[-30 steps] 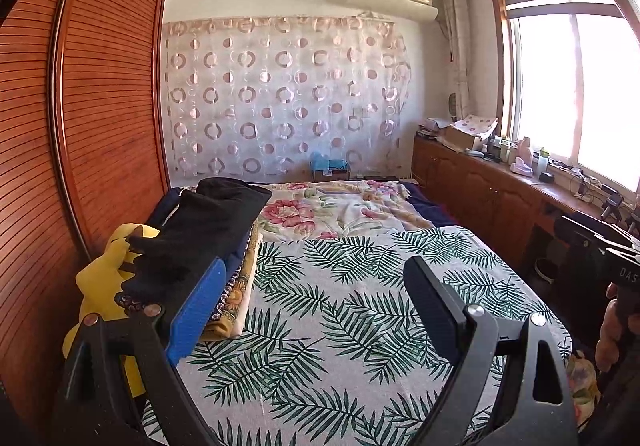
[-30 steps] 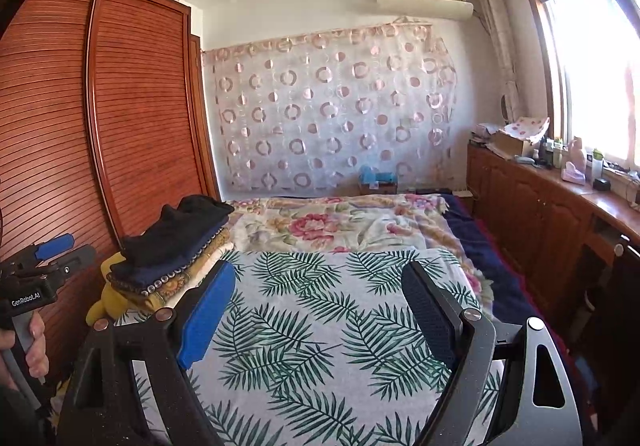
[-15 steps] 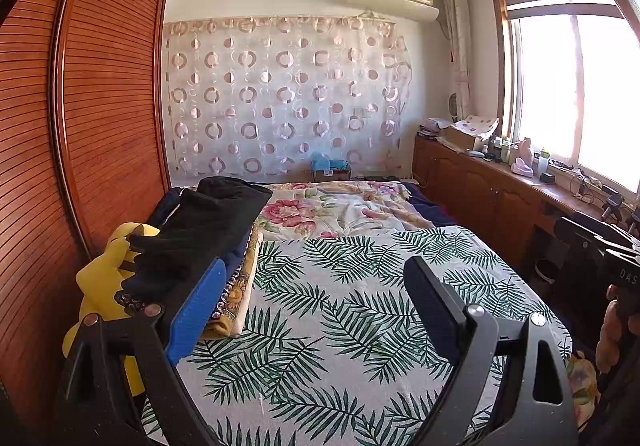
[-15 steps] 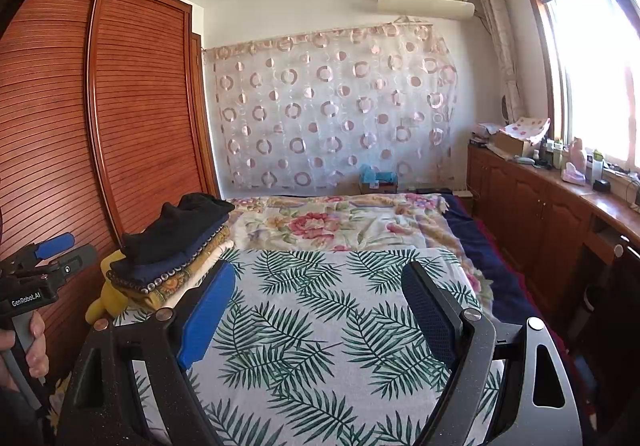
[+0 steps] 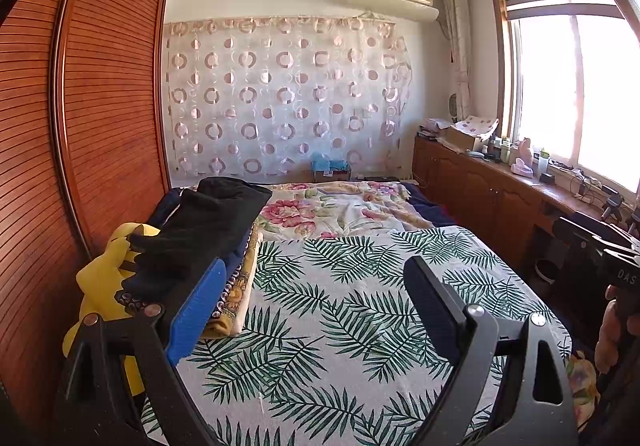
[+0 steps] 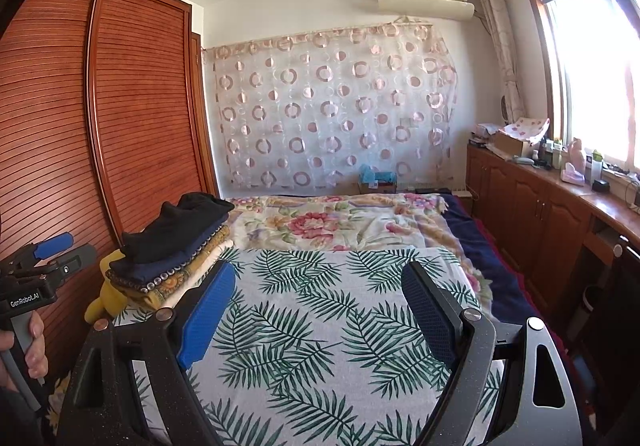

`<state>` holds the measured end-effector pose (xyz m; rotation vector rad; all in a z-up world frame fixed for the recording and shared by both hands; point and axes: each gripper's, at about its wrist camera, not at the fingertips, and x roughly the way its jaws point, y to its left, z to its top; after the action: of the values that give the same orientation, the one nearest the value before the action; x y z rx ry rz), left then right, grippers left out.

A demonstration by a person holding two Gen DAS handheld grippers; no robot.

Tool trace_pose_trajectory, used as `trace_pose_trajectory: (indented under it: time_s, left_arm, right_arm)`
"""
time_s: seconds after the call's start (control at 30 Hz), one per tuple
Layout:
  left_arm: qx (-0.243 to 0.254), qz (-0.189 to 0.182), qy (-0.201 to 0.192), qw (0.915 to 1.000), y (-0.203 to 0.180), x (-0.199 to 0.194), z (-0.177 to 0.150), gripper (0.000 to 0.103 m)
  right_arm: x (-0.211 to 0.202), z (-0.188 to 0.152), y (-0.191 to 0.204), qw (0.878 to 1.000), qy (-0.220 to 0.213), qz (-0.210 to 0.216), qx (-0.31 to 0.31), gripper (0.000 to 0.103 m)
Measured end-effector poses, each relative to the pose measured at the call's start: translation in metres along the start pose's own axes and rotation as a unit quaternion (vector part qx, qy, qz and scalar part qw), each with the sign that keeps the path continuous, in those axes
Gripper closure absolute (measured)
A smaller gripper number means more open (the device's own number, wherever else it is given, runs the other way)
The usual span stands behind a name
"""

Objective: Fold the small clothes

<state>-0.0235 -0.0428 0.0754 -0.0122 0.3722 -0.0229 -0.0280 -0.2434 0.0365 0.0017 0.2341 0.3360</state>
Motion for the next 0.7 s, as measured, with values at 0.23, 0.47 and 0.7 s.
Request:
trace_pose_trajectory:
  time_s: [0.23, 0.47, 0.7]
  left_arm:
    - [-0.001, 0.001, -0.001, 1.0, -0.0022, 0.0, -0.002, 0.012]
    - [-0.001, 0.001, -0.001, 1.0, -0.0022, 0.0, -0.0022, 0.012]
    - [-0.001, 0.0, -0.001, 1.0, -0.002, 0.0002, -0.0025, 0.012]
  right_arm:
    - [0.0005, 0.0001, -0.0051, 1.0, 0.0, 0.0, -0.002, 0.017]
    - [0.0005, 0.0006, -0.007, 1.0, 0.0, 0.0, -0.003, 0.017]
    - [0.0013, -0.0001, -0.0082, 1.0, 0.0, -0.001, -0.003, 0.017]
